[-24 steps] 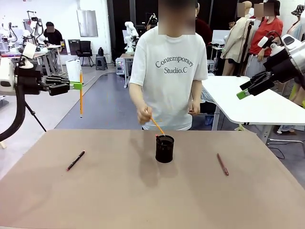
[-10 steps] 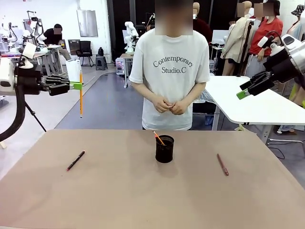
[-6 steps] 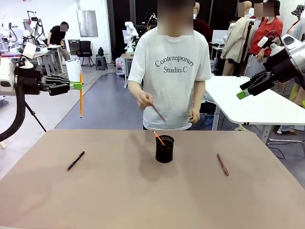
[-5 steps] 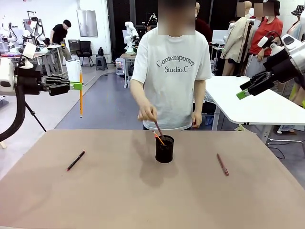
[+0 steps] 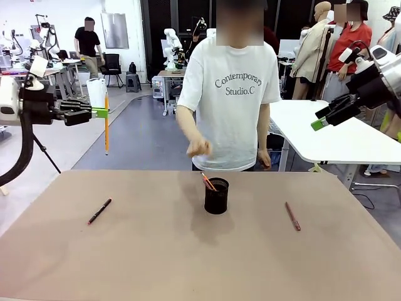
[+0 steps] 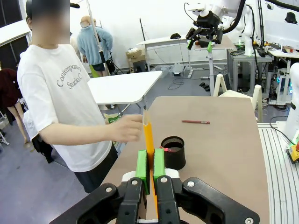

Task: Place the pens into the pen holder.
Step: Pick up a writing instrument from the table and place it into the Pen holder.

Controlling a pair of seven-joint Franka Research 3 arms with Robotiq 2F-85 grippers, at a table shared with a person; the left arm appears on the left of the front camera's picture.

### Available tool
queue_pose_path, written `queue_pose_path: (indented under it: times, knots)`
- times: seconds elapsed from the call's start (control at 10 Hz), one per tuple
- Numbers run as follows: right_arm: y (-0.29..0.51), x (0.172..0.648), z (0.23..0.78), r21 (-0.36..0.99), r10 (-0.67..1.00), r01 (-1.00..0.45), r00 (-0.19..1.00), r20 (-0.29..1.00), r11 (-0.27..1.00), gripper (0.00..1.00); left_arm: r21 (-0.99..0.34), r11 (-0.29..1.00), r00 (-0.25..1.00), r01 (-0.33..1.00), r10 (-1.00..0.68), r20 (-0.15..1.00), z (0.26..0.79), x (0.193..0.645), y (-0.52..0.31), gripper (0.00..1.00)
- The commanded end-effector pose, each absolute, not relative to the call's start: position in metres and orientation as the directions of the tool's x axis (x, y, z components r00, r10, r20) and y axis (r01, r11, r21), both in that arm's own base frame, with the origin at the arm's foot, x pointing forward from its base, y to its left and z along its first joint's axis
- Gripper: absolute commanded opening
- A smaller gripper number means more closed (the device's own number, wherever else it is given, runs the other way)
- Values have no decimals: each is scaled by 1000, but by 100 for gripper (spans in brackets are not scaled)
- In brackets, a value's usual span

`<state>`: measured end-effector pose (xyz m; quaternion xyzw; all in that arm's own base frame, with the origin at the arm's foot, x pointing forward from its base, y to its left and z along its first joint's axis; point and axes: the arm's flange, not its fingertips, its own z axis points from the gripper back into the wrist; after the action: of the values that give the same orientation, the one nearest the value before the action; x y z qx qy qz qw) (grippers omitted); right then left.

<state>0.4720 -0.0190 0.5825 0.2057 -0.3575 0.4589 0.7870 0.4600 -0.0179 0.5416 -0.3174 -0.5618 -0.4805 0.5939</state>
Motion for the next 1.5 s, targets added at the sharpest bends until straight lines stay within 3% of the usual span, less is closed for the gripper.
queue_pose_path:
  times: [0.0,0.8,1.4]
  knots:
    - [-18,473,586,-9,574,-868,320,754,496,100,164,334,-96,928,-213,972,542,459,-19,0]
    - [-18,473,586,-9,574,-868,320,754,496,100,172,339,-107,925,-202,974,544,467,-27,0]
    - [-18,473,586,-9,574,-868,320,754,496,100,168,326,-104,930,-205,973,537,507,-87,0]
